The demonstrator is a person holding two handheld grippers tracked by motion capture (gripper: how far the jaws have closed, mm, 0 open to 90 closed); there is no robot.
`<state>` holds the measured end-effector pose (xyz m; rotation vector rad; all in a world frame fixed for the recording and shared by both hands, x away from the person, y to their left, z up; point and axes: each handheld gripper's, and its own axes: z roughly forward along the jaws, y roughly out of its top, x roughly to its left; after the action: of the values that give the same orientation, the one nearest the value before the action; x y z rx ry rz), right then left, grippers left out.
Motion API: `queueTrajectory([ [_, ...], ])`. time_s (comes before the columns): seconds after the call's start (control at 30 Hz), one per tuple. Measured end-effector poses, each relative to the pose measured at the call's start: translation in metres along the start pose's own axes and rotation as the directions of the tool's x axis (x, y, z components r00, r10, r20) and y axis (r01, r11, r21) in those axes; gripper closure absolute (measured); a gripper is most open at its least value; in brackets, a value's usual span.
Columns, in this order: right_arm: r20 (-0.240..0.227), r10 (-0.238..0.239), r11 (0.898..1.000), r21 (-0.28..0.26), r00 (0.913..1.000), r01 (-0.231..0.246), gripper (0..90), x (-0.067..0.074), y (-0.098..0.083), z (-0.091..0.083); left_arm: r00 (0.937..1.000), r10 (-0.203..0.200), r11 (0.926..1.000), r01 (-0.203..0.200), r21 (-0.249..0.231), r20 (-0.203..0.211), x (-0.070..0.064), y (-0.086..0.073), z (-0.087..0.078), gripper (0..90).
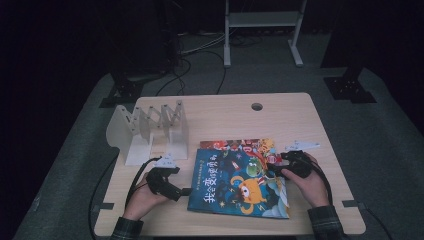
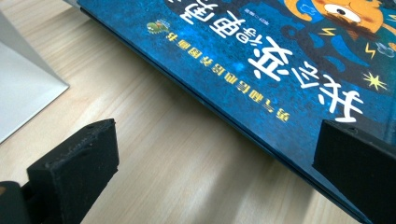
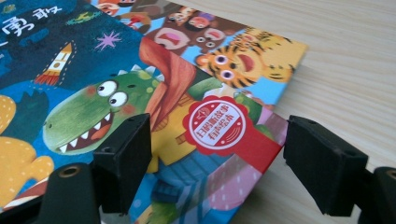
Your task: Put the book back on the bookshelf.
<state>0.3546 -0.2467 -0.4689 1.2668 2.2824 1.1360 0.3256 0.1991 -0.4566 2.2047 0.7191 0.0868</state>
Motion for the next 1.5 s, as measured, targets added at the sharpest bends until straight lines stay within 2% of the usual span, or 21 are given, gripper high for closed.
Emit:
queueTrajectory([
  [0.17,-0.001,-0.024,1.000,0.004,0.9997,0.024,22.5,0.012,0.003,0.003,1.0000,-0.009,1.0000,0.009,0.004,0.003,0.000,-0.006,-0.003,0.0],
  [0.4,-0.034,-0.064,0.998,-0.001,0.9974,0.064,23.6,0.026,0.006,0.009,1.0000,-0.006,1.0000,0.006,0.006,0.008,-0.001,-0.009,-0.004,0.0],
  [0.47,-0.035,-0.082,0.997,-0.005,0.9960,0.082,27.3,0.025,0.005,0.005,0.9999,-0.009,1.0000,0.009,0.003,0.010,-0.002,-0.010,-0.005,0.0],
  [0.7,-0.015,-0.132,0.991,-0.020,0.9911,0.132,26.6,0.014,-0.006,-0.024,0.9999,-0.015,0.9999,0.015,-0.001,0.002,0.000,-0.011,-0.007,0.0],
  [0.87,-0.016,-0.137,0.991,-0.014,0.9905,0.137,25.8,0.007,-0.023,-0.037,0.9998,-0.018,0.9998,0.018,0.003,0.002,0.001,-0.012,-0.006,0.0],
  [0.97,-0.035,-0.142,0.990,-0.011,0.9892,0.142,24.7,0.005,-0.035,-0.041,0.9998,-0.017,0.9998,0.017,0.008,0.005,0.000,-0.012,-0.004,0.0],
  [1.1,-0.060,-0.153,0.988,-0.010,0.9864,0.153,24.0,0.006,-0.041,-0.044,0.9998,-0.017,0.9998,0.017,0.010,0.010,0.000,-0.012,-0.003,0.0],
  [1.2,-0.072,-0.178,0.984,0.004,0.9814,0.179,22.8,0.011,-0.042,-0.042,0.9998,-0.017,0.9998,0.017,0.010,0.011,0.000,-0.012,-0.003,0.0],
  [1.5,-0.068,-0.200,0.980,0.000,0.9776,0.200,23.7,0.019,-0.038,-0.037,0.9995,-0.031,0.9995,0.031,0.003,0.008,0.005,-0.016,-0.006,0.0],
])
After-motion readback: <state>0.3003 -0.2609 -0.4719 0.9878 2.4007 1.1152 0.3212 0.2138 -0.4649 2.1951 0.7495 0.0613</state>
